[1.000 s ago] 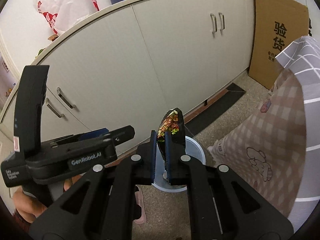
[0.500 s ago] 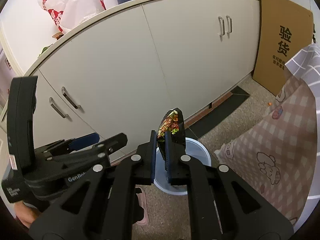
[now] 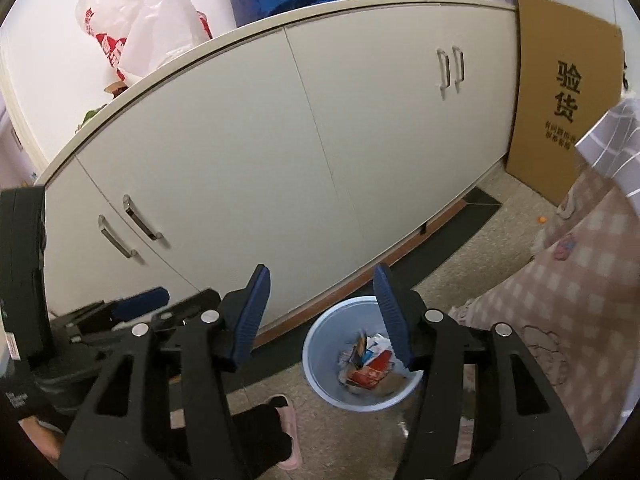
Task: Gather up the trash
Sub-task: 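Grasp the brown string loop with the left tool while the right tool grasps the blue-white tube, then carry the string loop and tube over the bin and open both tools, then grasp the green-white wrapper with the left tool while the right tool grasps the orange bread bag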
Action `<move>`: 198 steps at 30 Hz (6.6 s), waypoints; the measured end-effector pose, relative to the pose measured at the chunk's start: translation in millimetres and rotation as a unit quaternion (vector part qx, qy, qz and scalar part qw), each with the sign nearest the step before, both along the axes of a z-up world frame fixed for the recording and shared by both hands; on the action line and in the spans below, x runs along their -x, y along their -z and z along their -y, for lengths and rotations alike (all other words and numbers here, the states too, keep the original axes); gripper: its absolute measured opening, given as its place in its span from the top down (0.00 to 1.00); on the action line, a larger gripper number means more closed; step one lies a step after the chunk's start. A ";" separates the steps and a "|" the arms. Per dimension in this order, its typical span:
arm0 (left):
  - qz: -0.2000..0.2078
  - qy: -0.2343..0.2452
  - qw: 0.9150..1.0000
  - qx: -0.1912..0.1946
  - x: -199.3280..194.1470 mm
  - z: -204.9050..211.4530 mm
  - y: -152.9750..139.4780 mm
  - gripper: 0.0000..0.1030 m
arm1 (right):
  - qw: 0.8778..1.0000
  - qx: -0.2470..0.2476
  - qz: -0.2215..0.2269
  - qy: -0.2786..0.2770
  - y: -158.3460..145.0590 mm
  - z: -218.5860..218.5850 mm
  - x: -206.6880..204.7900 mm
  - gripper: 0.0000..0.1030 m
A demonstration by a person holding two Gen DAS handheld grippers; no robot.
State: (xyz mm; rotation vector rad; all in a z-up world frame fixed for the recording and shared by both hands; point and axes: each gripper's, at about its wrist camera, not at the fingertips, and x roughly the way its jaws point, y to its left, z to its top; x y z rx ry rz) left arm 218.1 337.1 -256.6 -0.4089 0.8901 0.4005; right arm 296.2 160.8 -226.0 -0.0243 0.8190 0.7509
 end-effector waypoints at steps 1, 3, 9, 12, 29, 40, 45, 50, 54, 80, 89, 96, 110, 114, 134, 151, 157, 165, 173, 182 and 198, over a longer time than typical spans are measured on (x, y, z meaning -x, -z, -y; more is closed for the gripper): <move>0.002 0.000 1.000 -0.001 -0.1 2.6 -2.5 0.31 | 1.000 0.002 0.003 0.001 -3.3 1.2 1.3 0.47; 0.009 0.002 1.000 -0.003 2.8 8.0 -11.0 0.31 | 1.000 0.009 0.018 0.009 -13.0 4.9 5.8 0.47; 0.047 0.014 0.999 0.003 13.9 30.3 -50.9 0.31 | 0.998 -0.005 0.054 0.031 -55.2 33.3 22.4 0.47; 0.069 0.026 0.997 -0.010 18.4 48.7 -75.8 0.28 | 0.996 -0.017 0.074 0.044 -79.4 57.4 34.2 0.45; 0.093 0.270 0.958 -0.031 -37.2 316.0 -143.3 0.28 | 0.959 -0.028 0.109 0.259 -133.8 342.3 52.7 0.44; 0.016 0.361 0.932 -0.024 -90.6 433.0 -102.1 0.57 | 0.942 -0.018 0.061 0.331 -107.3 453.9 42.9 0.44; -0.005 0.360 0.932 -0.036 -104.3 440.8 -90.3 0.65 | 0.945 -0.012 0.053 0.323 -103.3 461.9 30.3 0.44; -0.005 0.371 0.922 -0.109 -106.1 457.2 -87.9 0.87 | 0.948 -0.007 0.047 0.315 -103.1 457.3 18.4 0.44; 0.001 0.386 0.918 -0.094 -101.2 448.6 -90.5 0.98 | 0.951 -0.003 0.042 0.306 -102.3 449.1 7.7 0.44; 0.115 0.241 0.961 -0.077 -50.4 288.0 -128.7 0.98 | 0.959 0.117 0.039 0.256 -87.4 356.9 -37.9 0.86; 0.146 0.192 0.965 -0.102 -7.7 237.2 -131.1 0.98 | 0.982 0.023 0.076 0.174 -130.4 287.0 13.1 0.86; 0.136 0.142 0.974 -0.115 19.3 181.7 -116.9 0.98 | 0.992 -0.016 0.081 0.093 -138.3 197.1 42.1 0.86; 0.055 0.076 0.992 -0.084 20.1 82.0 -40.2 0.98 | 1.000 0.014 0.024 0.006 -59.3 53.5 48.7 0.86; 0.029 0.069 0.994 -0.074 14.9 66.9 -12.8 0.98 | 0.999 0.030 0.012 0.003 -31.9 35.4 42.1 0.86; 0.000 0.061 0.992 -0.113 -19.4 61.4 29.4 0.44 | 0.998 0.043 -0.008 0.037 14.9 30.0 15.4 0.86; 0.004 0.032 0.991 -0.127 -2.9 47.3 15.8 0.39 | 0.999 0.008 -0.001 0.031 4.5 9.1 10.2 0.52; 0.005 0.024 0.991 -0.129 4.3 43.5 10.1 0.39 | 0.999 0.009 0.012 0.043 0.0 11.8 14.0 0.43; 0.037 0.025 0.991 -0.129 19.5 59.8 -28.7 0.39 | 0.996 0.005 0.062 0.060 -46.9 38.9 40.8 0.43; 0.099 0.062 0.983 -0.140 22.2 124.4 -106.1 0.35 | 0.989 -0.034 0.102 0.104 -111.1 123.4 62.5 0.41; 0.116 0.238 0.958 -0.110 -21.6 274.5 -154.2 0.34 | 0.964 -0.023 0.135 0.227 -152.5 290.1 62.6 0.37; 0.071 0.462 0.874 -0.136 -128.2 516.4 -128.6 0.33 | 0.914 0.033 0.075 0.397 -111.3 519.1 8.3 0.24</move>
